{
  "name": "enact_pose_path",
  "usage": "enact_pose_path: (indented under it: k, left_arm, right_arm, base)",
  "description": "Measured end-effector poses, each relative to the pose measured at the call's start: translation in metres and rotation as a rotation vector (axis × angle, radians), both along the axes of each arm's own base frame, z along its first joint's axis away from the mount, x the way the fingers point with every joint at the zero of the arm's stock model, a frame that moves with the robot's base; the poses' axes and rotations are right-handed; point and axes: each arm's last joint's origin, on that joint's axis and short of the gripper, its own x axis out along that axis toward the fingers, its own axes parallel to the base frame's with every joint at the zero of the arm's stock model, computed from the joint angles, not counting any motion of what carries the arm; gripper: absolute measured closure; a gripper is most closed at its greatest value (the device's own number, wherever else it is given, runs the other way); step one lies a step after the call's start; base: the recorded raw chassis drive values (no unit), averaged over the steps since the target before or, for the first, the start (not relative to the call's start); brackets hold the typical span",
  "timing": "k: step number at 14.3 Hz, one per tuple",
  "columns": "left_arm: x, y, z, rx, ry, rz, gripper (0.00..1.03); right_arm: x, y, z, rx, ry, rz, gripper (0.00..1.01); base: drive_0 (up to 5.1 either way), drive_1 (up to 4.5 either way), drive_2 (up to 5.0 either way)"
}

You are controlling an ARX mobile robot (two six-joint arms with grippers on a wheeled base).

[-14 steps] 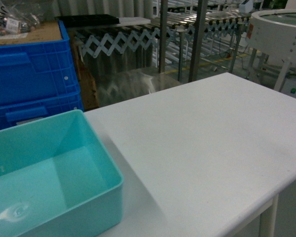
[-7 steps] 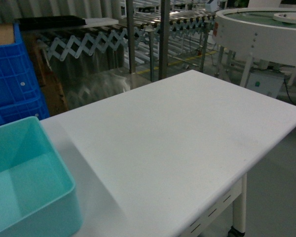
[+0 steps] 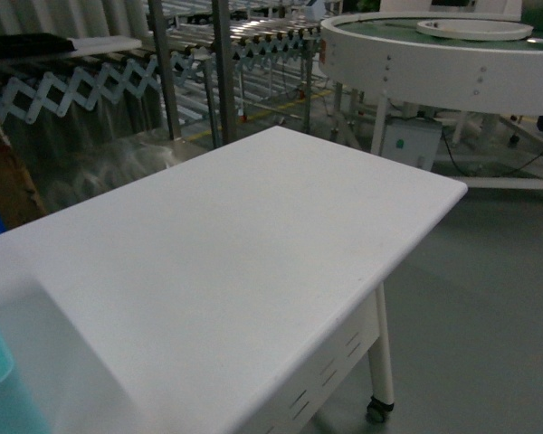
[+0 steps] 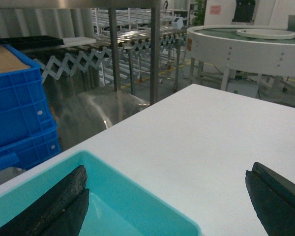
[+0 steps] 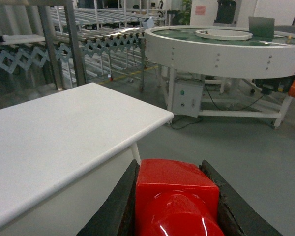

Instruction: Pick red block from blue box to shelf

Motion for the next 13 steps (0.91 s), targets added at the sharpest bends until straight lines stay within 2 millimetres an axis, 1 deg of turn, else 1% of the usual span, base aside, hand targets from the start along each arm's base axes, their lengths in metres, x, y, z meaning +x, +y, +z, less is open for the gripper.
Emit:
enact_pose_path:
  k: [13]
  left_arm:
    - [0.0000, 0.0000, 0.0000, 0.000, 0.000, 0.000, 0.05]
  right_arm:
    - [0.0000, 0.0000, 0.0000, 0.000, 0.000, 0.000, 0.73]
  base:
    - [-1.5, -1.47, -1.5]
